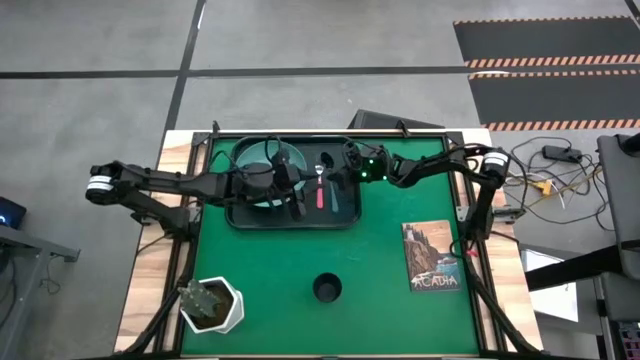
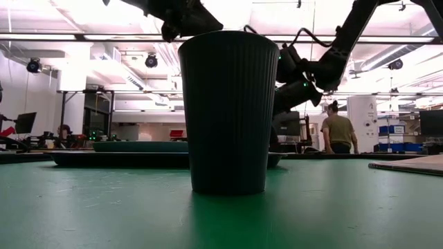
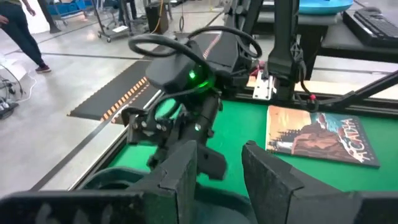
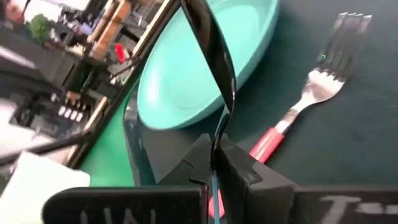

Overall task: Pick and place plate/cup/fork/spoon on tray
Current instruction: Put the blue spoon on the black tray to the right of the pink fork

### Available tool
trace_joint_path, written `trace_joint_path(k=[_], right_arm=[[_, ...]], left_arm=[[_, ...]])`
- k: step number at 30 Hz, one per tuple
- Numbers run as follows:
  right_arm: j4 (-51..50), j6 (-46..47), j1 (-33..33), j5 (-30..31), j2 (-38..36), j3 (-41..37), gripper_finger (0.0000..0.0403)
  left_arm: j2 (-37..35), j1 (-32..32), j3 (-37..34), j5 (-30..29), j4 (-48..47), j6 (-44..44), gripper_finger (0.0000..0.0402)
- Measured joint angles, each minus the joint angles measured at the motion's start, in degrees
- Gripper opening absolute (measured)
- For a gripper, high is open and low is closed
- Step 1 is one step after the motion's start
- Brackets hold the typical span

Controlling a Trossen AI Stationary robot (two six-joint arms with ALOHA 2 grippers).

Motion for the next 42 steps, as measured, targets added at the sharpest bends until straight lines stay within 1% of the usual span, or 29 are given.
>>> trace_joint_path(k=[5,12,20,23,34,42], right_arm=[[-1.73,1.42,-1.41,1.28,0.02,-0.02,0.0008],[-4.65,4.35,-1.88,1.89,0.02,-0.04,0.0008],[-8.9,4.19,-1.88,5.43,0.02,-0.07,0.0014],[-9.42,3.6,-1.86,6.58,0.02,-0.07,0.0028],[-11.43,3.17,-1.86,8.04,0.02,-0.08,0.0096],[-11.34,2.66,-1.86,8.02,0.02,-0.08,0.012]], left_arm=[[-1.19,-0.11,-2.18,0.0,1.75,0.04,0.0109],[-1.83,-0.22,-2.19,-0.02,2.31,-0.1,0.0109],[-1.92,-0.48,-2.23,0.37,3.32,-0.13,0.0109],[-1.92,-0.58,-2.27,0.47,3.37,-0.13,0.0109],[-1.92,-0.59,-2.29,0.52,3.37,-0.12,0.0109],[-1.92,-0.59,-2.34,0.55,3.37,-0.13,0.0109]])
